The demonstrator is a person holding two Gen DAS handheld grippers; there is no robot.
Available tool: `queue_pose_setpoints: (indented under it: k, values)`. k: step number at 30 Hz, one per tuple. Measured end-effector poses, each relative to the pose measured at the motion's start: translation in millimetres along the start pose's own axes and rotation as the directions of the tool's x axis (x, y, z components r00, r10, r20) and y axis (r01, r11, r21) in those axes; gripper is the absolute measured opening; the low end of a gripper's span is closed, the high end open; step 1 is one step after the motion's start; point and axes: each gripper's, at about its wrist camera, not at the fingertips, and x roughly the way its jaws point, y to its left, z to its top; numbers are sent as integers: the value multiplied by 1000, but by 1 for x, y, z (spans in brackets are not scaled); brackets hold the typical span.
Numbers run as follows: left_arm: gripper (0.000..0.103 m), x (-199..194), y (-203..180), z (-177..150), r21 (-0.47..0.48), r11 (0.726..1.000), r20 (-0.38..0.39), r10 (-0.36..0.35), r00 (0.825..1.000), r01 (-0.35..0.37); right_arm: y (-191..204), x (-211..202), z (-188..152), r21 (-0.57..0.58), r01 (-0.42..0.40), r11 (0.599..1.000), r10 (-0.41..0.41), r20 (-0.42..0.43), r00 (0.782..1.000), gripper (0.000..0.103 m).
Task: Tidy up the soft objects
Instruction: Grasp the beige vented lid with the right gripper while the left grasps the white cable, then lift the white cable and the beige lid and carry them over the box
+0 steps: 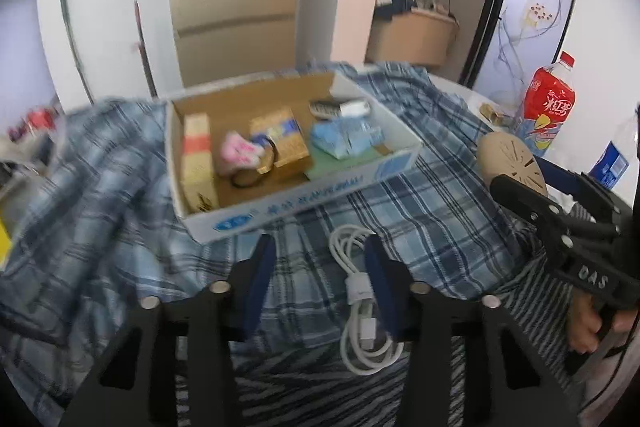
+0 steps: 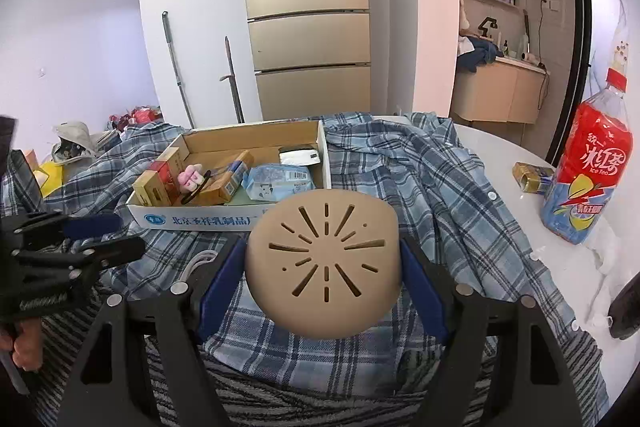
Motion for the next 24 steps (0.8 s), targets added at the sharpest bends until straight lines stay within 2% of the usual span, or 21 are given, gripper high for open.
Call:
queue_pose_setpoints:
  k: [9,11,13,16,19,21,24]
  values:
    - [45,39,-22,-21,53,995,-132,-73,989,80,4,2,-3,-22,-9,1000,9,-15,1000,76]
    - [37,42,-24,-23,65,995,-140,-63,988,72,4,3,-3,-26,-10,1000,10,-21,1000,76]
    - [37,43,-25,-23,70,995,-142,-58,988,68,5,4,-3,-29,-10,1000,9,-26,1000,76]
    - [30,46,-28,-24,79,995,-151,-50,987,62,5,6,-3,-26,-10,1000,9,-35,999,76]
    - [23,37,-27,-25,77,996,-90,-32,995,39,6,7,-3,-29,-12,1000,11,-37,999,76]
    - [22,19,-23,-26,61,997,5,-40,999,39,7,6,-4,-34,-10,999,9,-33,999,76]
    - [22,-3,-21,-30,59,998,117,-25,993,18,12,5,-5,-59,-13,998,11,-28,1000,76]
